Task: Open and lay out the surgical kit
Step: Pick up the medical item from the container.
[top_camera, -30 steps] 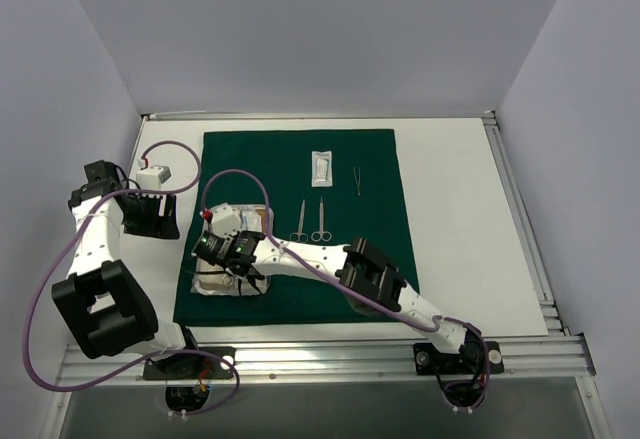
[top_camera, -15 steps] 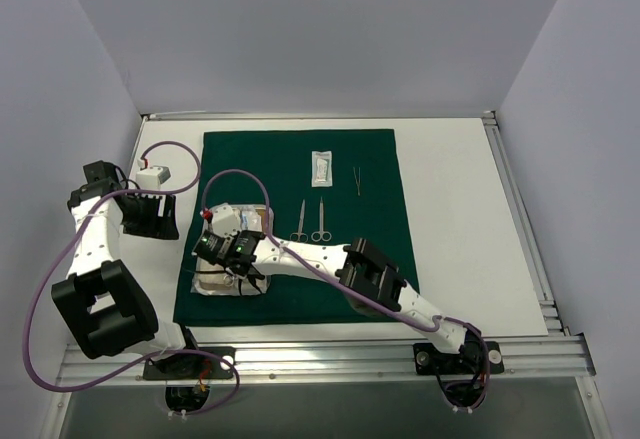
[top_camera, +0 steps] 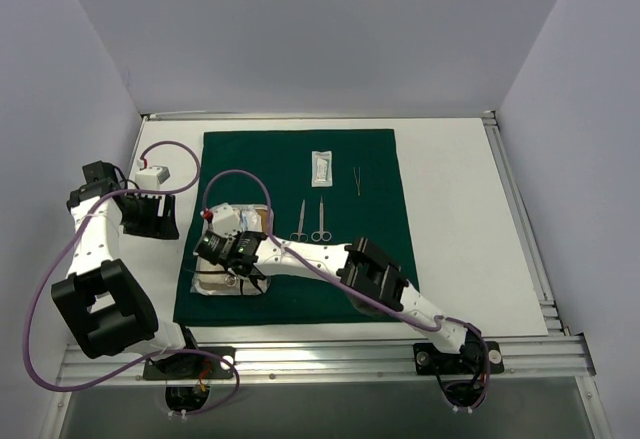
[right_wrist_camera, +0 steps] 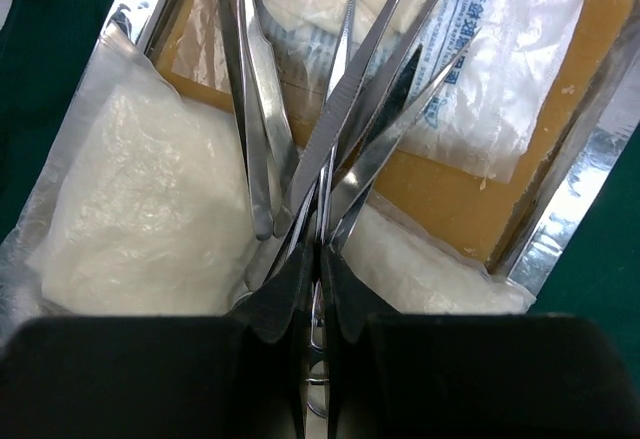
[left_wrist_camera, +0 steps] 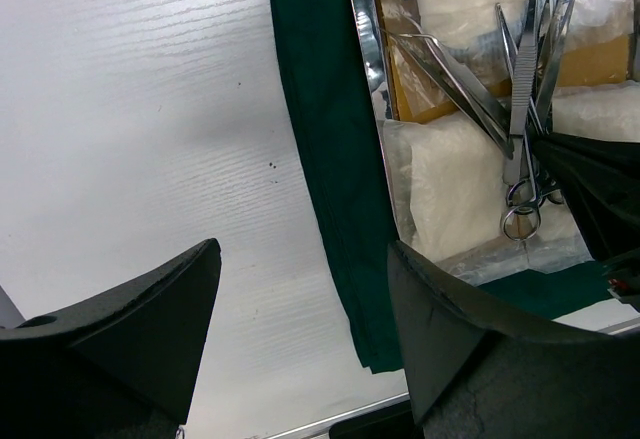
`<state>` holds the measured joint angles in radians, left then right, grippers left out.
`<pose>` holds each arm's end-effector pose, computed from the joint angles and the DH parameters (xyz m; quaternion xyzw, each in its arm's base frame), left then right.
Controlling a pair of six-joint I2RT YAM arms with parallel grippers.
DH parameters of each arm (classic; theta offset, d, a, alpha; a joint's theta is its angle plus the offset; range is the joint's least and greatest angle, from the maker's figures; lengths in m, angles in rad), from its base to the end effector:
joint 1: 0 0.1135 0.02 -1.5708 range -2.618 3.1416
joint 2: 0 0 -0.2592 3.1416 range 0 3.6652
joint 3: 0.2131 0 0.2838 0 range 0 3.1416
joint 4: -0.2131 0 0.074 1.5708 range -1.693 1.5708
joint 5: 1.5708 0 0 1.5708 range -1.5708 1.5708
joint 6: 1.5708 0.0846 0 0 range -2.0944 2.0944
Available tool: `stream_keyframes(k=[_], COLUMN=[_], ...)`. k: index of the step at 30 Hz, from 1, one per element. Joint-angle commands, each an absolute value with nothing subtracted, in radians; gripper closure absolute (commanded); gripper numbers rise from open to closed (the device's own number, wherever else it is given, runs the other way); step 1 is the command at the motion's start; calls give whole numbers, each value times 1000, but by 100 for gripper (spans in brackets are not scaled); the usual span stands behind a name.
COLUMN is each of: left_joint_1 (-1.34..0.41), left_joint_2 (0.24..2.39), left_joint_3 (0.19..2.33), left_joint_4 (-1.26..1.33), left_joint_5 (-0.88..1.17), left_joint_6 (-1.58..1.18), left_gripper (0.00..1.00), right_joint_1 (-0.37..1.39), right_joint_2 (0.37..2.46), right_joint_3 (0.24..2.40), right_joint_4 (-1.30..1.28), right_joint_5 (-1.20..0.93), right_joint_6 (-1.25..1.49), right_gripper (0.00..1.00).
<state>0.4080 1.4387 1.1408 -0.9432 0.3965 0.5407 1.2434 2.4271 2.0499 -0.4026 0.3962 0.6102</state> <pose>0.3047 0.0961 0.2026 0.0964 0.9628 -0.0993 0.2319 0.2251 0.5613 0.1301 -0.2096 0.8834 0.1930 0.3720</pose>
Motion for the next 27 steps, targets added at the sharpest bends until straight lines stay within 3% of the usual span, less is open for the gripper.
stream_keyframes(k=[1, 22, 27], left_joint_1=[416, 416, 416], left_joint_2=[1436, 1428, 1434], left_joint_3=[1166, 1195, 1197], left_joint_4=[-960, -980, -982], left_joint_5=[428, 440, 449], left_joint_6=[564, 554, 549], left_gripper=[24, 24, 24], right_joint_1=[1243, 1178, 1069], right_joint_2=[2335, 2071, 1878], right_joint_3=[1993, 1729, 1484], right_joint_4=[-410, -261, -203], right_joint_5=[403, 554, 575], right_joint_6=[604, 612, 575], right_gripper=[100, 100, 100])
